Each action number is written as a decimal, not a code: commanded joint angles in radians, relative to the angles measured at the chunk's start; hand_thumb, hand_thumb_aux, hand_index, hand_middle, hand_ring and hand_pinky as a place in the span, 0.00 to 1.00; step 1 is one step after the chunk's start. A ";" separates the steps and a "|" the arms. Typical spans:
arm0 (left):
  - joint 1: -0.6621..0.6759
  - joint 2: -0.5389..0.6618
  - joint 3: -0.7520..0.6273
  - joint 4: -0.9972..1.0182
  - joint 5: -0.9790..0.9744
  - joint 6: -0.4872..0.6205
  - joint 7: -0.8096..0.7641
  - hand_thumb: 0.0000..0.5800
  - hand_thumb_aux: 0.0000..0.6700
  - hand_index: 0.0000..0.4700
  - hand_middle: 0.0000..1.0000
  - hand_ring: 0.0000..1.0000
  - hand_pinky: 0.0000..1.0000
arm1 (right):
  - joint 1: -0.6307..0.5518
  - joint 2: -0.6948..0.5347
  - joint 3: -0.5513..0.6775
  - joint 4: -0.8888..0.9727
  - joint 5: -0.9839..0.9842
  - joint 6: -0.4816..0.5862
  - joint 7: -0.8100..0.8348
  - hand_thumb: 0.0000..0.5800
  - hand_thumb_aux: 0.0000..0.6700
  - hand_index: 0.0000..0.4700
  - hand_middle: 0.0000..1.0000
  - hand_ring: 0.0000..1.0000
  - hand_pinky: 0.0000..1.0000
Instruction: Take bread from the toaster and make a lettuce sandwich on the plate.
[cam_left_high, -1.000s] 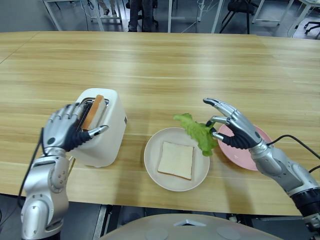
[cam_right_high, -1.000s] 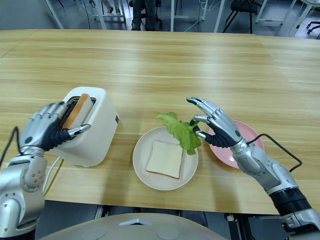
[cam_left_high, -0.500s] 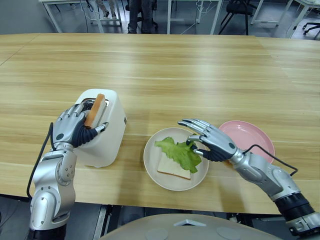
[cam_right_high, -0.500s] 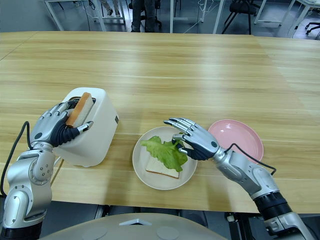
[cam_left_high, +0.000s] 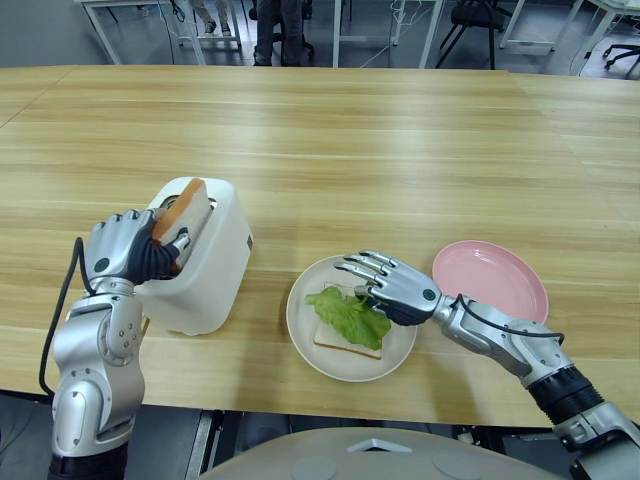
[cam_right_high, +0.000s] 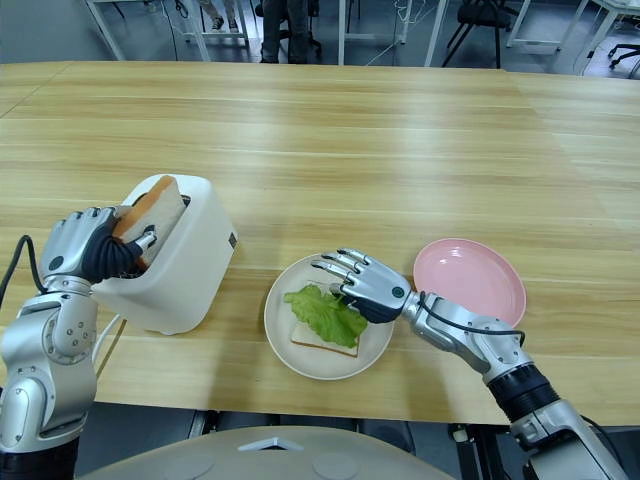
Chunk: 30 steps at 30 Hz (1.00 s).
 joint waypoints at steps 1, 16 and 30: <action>-0.017 0.002 0.020 -0.047 -0.013 -0.002 0.019 1.00 1.00 0.98 1.00 1.00 1.00 | -0.011 -0.014 0.024 -0.006 -0.047 0.033 -0.023 1.00 1.00 0.98 0.00 0.00 0.00; -0.117 0.048 0.060 -0.191 -0.179 -0.029 -0.067 1.00 1.00 0.98 1.00 1.00 1.00 | -0.021 -0.021 -0.038 0.046 0.280 0.007 0.057 0.00 0.00 0.00 0.00 0.00 0.00; -0.492 0.132 -0.244 0.053 -0.707 -0.095 -0.420 1.00 1.00 0.98 1.00 1.00 1.00 | 0.039 -0.232 -0.261 -0.056 1.097 -0.139 0.423 0.00 0.00 0.00 0.00 0.00 0.00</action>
